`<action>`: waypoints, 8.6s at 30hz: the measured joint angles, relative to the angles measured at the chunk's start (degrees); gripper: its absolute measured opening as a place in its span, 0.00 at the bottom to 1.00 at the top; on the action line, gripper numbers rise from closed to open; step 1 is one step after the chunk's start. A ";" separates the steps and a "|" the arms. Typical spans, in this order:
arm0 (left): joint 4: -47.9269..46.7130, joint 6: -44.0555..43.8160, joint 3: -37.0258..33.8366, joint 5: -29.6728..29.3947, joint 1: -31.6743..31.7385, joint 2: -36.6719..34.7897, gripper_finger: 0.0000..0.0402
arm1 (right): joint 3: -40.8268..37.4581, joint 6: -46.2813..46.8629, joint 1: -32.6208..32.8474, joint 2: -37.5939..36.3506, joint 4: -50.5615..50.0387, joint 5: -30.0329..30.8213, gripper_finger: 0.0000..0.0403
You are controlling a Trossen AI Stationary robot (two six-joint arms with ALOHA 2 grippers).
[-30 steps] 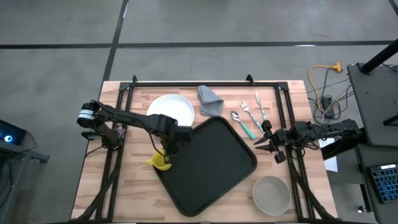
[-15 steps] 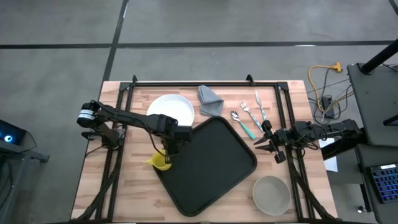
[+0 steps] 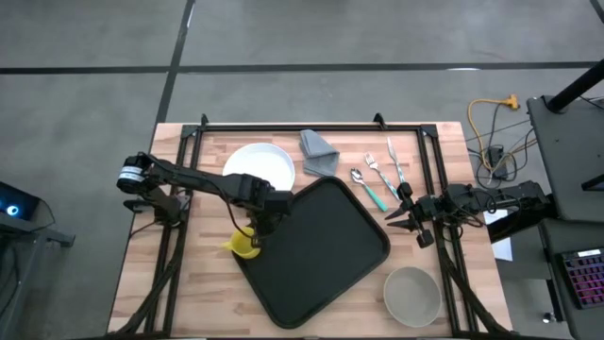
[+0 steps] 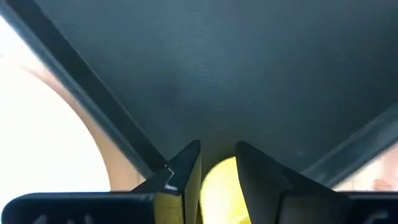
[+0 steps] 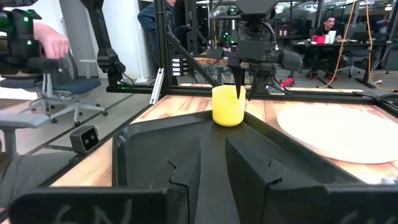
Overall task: Set up tray
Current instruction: Put the white plate on the black tray below the yellow mug
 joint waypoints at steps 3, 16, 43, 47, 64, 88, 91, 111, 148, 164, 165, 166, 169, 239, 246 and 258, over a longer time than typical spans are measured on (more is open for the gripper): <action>0.02 1.01 -0.44 -1.82 0.04 0.02 0.22 | 0.02 0.00 -0.02 0.00 0.00 -0.02 0.17; 1.35 -0.47 -2.77 -10.21 2.76 0.02 0.22 | 0.02 0.00 -0.02 0.00 -0.02 0.00 0.17; 9.38 -0.68 -13.54 -10.28 9.05 0.09 0.22 | 0.00 -0.02 -0.02 0.00 -0.01 -0.01 0.17; 9.83 -0.64 -14.72 -10.28 9.05 0.09 0.22 | 0.02 -0.01 -0.02 0.00 0.00 0.00 0.17; 13.49 -0.49 -18.65 -10.35 9.16 0.13 0.22 | 0.02 0.00 0.00 0.00 -0.02 0.00 0.17; 13.78 -0.51 -15.33 -10.28 9.15 0.13 0.22 | 0.01 0.00 -0.02 0.00 -0.01 0.00 0.17; 13.80 -0.51 -14.15 -10.28 9.16 0.13 0.22 | 0.01 -0.02 -0.02 0.01 -0.01 -0.01 0.17; 13.46 -0.73 -15.43 -9.95 12.04 0.07 0.22 | 0.02 -0.02 -0.02 0.00 -0.02 0.00 0.17; 13.52 -0.41 -15.56 -8.15 12.07 5.60 0.16 | 0.00 0.00 -0.02 0.00 0.00 -0.02 0.17; 9.28 -0.07 -13.92 -15.17 11.93 5.34 0.00 | 0.02 -0.02 0.00 0.00 0.00 0.00 0.17; 8.47 -0.09 -13.38 -16.12 11.89 5.31 0.00 | 0.02 0.00 -0.02 0.00 0.00 0.00 0.17; 7.95 -0.13 -12.77 -16.75 11.89 5.30 0.00 | 0.01 -0.02 0.00 0.00 0.00 -0.01 0.17; 7.25 -0.31 -11.19 -17.61 11.87 5.27 0.00 | 0.00 -0.02 0.00 0.00 -0.01 0.00 0.17; 10.10 10.90 9.55 -31.48 -18.95 12.12 0.00 | 0.02 0.00 0.00 0.00 -0.02 -0.02 0.17; 10.38 9.41 9.64 -30.49 -21.01 12.13 0.00 | 0.02 -0.01 -0.02 0.00 -0.02 0.00 0.17; 12.15 9.45 10.01 -26.09 -24.17 13.55 0.00 | 0.02 -0.02 0.00 0.02 0.00 -0.01 0.17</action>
